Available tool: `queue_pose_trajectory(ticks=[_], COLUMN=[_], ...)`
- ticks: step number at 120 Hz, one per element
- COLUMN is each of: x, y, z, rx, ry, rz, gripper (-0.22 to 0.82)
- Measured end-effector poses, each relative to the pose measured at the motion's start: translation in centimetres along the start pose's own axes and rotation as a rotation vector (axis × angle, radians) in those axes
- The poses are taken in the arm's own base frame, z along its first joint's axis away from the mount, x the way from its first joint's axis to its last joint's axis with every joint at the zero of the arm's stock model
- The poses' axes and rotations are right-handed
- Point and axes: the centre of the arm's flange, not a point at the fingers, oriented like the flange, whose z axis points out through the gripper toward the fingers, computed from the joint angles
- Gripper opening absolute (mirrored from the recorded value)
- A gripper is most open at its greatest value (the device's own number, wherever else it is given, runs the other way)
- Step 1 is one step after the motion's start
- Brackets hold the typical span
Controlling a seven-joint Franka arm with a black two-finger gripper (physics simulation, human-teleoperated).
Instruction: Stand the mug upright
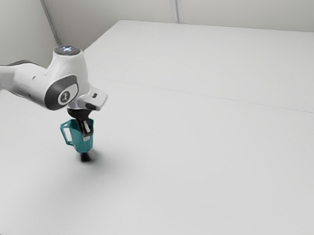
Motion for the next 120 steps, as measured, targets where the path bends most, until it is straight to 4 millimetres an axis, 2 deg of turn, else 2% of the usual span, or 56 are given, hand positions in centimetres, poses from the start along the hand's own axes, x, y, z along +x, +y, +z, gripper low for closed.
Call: queue_pose_trajectory(ticks=[36, 65, 91, 120], x=[1.6, 3.8, 6.0, 6.9], y=[-0.6, 0.7, 1.6, 2.0], z=[-0.3, 1.1, 1.4, 1.7], rx=[0.071, 0.053, 0.033, 0.014], ry=[0.109, 0.154, 0.185, 0.21], rz=[-0.228, -0.386, -0.482, -0.575], gripper=[-0.16, -0.16, -0.16, -0.16])
